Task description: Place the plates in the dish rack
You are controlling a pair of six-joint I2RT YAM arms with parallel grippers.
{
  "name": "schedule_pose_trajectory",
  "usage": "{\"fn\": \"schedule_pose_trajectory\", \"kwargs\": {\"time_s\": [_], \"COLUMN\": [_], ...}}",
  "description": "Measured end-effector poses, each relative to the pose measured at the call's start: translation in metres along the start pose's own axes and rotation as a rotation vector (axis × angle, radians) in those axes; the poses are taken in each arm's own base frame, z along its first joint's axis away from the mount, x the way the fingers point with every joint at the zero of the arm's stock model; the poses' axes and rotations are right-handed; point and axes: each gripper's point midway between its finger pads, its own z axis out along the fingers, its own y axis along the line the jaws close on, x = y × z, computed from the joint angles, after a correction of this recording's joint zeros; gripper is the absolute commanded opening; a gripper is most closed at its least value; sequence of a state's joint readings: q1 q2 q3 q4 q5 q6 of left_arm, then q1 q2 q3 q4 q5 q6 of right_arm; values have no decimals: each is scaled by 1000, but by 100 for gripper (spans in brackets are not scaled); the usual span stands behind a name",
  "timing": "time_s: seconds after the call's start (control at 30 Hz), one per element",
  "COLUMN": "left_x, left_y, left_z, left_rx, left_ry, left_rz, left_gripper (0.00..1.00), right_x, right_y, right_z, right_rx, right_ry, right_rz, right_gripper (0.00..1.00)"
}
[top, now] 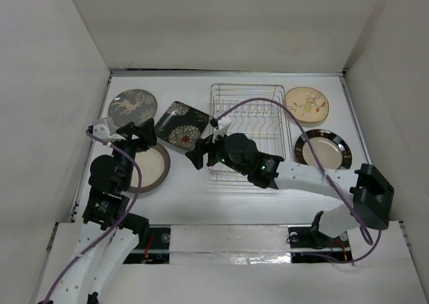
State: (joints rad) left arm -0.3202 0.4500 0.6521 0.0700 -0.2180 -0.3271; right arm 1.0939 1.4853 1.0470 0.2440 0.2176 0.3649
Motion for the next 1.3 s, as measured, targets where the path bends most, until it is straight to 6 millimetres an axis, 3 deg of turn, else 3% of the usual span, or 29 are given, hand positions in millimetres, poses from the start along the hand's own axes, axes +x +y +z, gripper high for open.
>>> {"fn": "schedule_pose_trajectory", "kwargs": {"time_s": [0.07,0.3,0.37,0.47,0.6,0.77,0.87,0.9,0.97,1.0,1.1,1.3], "left_x": [4,22,28,41,75,114,129,129,124,124,128,144], "left_y": [1,4,5,9,18,31,51,65,99,117,165,232], "left_z": [2,12,15,23,41,67,80,85,94,97,100,104], "left_rx": [-4,-21,-29,-54,-117,-208,-261,-296,-376,-421,-543,-703], "left_ry": [12,71,90,130,230,360,394,393,362,351,339,369], "left_rz": [2,14,14,6,-8,-3,-56,-82,-130,-151,-198,-263], "left_gripper": [65,61,56,45,2,0,0,4,20,38,67,66], "right_x": [-1,-15,-17,-13,-10,-22,-22,-19,-16,-16,-20,-33], "right_y": [-4,-24,-29,-34,-39,-41,-49,-55,-69,-76,-93,-106], "right_z": [-9,-27,-28,-36,-50,-64,-76,-80,-88,-92,-103,-112], "right_rx": [8,35,45,50,53,42,49,56,79,92,123,120], "right_ry": [-7,-53,-58,-52,-39,-57,-72,-72,-77,-81,-109,-150], "right_rz": [1,17,22,21,7,-27,-32,-31,-22,-19,-1,32], "right_gripper": [71,5,0,0,0,0,9,19,27,32,35,35]}}
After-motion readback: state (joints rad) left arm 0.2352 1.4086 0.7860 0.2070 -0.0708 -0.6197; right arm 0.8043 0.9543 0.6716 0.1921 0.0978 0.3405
